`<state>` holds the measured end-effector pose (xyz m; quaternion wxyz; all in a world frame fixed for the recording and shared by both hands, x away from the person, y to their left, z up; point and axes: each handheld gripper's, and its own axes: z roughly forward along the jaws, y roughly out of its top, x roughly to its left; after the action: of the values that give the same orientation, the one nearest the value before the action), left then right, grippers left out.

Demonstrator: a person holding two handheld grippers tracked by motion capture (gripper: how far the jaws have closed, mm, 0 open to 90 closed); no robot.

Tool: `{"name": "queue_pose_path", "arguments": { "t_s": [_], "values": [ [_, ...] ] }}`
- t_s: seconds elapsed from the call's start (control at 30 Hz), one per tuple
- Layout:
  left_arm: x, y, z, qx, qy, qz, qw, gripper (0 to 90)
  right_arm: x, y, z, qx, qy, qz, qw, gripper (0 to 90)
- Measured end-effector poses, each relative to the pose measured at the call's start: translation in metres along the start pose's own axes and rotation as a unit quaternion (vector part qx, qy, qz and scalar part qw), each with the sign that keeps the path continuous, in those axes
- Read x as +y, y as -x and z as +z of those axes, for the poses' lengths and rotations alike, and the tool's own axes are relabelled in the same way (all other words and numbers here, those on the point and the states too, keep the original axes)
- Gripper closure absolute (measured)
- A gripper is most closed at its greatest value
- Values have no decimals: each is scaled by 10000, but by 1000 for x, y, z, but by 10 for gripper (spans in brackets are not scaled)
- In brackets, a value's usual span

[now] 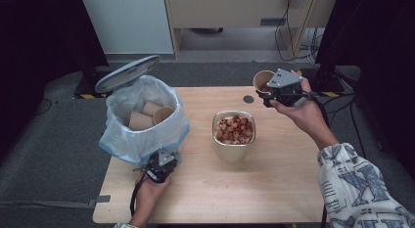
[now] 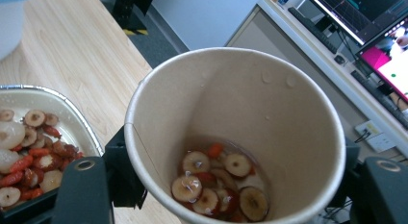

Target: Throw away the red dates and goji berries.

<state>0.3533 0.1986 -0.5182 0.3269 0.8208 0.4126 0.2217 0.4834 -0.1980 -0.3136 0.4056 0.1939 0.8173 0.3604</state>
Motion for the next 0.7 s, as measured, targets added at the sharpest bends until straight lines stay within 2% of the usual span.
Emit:
{"name": "queue_pose_path", "arguments": {
  "t_s": [0.03,0.07,0.13,0.23,0.4,0.6,0.7],
  "values": [
    [0,0,0,0,1,0,10000,898,2,-3,0,-22,-27,-116,9999,304],
    [0,0,0,1,0,2,10000,898,2,-3,0,-22,-27,-116,9999,304],
    [0,0,0,4,0,2,10000,899,5,-6,1,-38,-50,-268,9996,304],
    [0,0,0,0,1,2,10000,898,8,-7,1,-68,-54,-311,9995,304],
    [0,0,0,-3,2,-3,10000,898,12,-9,-1,-73,1,-537,9985,304],
    [0,0,0,-5,6,-13,10000,898,15,-13,-4,-154,2,-867,9961,305],
    [0,0,0,-6,5,-17,10000,898,17,-14,-5,-176,29,-954,9953,305]
  ]
}}
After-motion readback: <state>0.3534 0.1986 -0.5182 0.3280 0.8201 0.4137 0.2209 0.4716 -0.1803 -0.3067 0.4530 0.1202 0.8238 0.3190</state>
